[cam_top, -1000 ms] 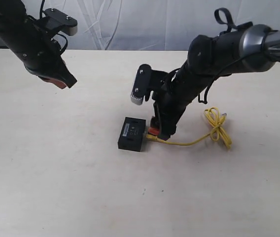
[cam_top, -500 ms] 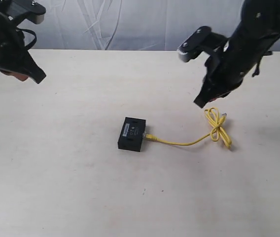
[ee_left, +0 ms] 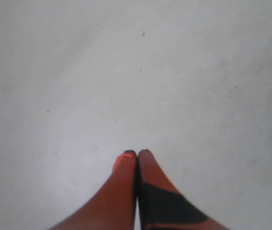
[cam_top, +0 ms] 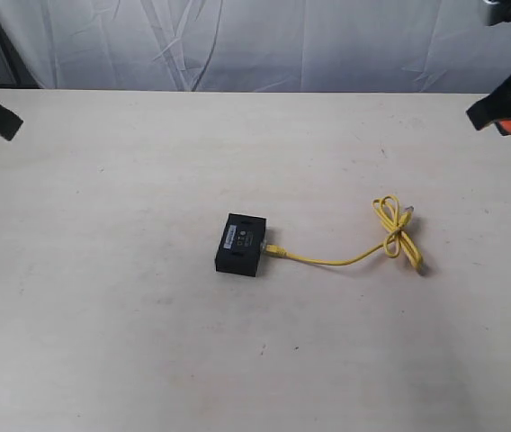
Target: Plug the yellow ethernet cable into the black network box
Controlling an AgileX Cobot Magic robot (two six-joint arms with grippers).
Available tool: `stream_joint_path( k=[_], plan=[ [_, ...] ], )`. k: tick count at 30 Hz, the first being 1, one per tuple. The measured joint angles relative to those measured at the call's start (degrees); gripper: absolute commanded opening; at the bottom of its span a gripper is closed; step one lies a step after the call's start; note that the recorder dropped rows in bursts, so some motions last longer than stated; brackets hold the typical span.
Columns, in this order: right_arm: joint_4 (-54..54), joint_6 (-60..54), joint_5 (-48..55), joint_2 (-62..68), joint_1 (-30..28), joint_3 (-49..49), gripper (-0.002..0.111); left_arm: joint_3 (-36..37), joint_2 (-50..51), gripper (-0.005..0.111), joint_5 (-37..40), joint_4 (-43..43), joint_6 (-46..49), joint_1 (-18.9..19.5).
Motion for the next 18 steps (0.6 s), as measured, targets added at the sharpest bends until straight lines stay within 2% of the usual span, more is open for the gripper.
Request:
stream_joint_path(
  k=[18],
  plan=[
    [0.0,3.6,-20.9,-24.7,-1.5,18.4,-0.001,20.0,-29.6,0.000,-20.4,-0.5,-3.7,0.0]
  ],
)
